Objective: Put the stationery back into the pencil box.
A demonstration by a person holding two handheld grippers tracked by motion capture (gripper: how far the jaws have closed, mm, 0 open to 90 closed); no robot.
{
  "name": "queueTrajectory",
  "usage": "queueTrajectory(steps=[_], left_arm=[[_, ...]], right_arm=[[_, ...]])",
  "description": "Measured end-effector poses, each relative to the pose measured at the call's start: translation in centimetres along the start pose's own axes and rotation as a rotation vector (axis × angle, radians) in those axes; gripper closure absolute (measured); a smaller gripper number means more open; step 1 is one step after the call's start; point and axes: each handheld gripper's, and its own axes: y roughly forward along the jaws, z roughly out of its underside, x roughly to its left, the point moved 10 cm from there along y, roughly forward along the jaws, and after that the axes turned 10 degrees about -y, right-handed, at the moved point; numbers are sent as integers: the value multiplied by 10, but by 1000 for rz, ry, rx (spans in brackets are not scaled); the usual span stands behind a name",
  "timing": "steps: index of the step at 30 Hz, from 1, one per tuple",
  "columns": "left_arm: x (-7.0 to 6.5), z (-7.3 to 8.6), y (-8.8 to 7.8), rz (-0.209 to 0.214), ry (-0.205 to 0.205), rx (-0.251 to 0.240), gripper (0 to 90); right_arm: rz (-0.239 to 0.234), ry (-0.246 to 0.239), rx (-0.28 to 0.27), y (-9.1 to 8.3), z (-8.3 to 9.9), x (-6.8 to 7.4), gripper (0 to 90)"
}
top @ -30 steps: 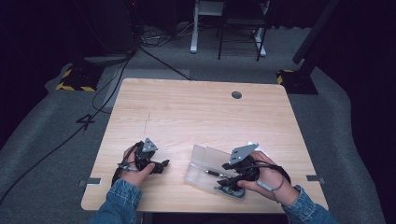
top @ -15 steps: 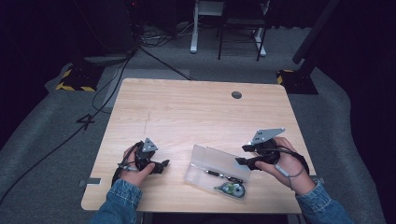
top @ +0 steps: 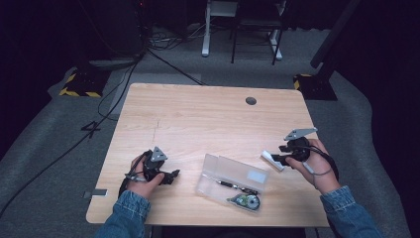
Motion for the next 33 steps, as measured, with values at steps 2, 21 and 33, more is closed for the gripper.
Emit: queueTrajectory(steps=[2, 21, 33], left_arm=[[0, 0, 0, 0, 0, 0, 147], [0, 0, 0, 0, 0, 0, 147], [0, 0, 0, 0, 0, 0, 147]], right_arm=[[0, 21, 21, 5, 8, -6, 505], [-72, 79, 183, 32, 45, -7, 574], [-97, 50, 263, 38, 51, -3, 705]])
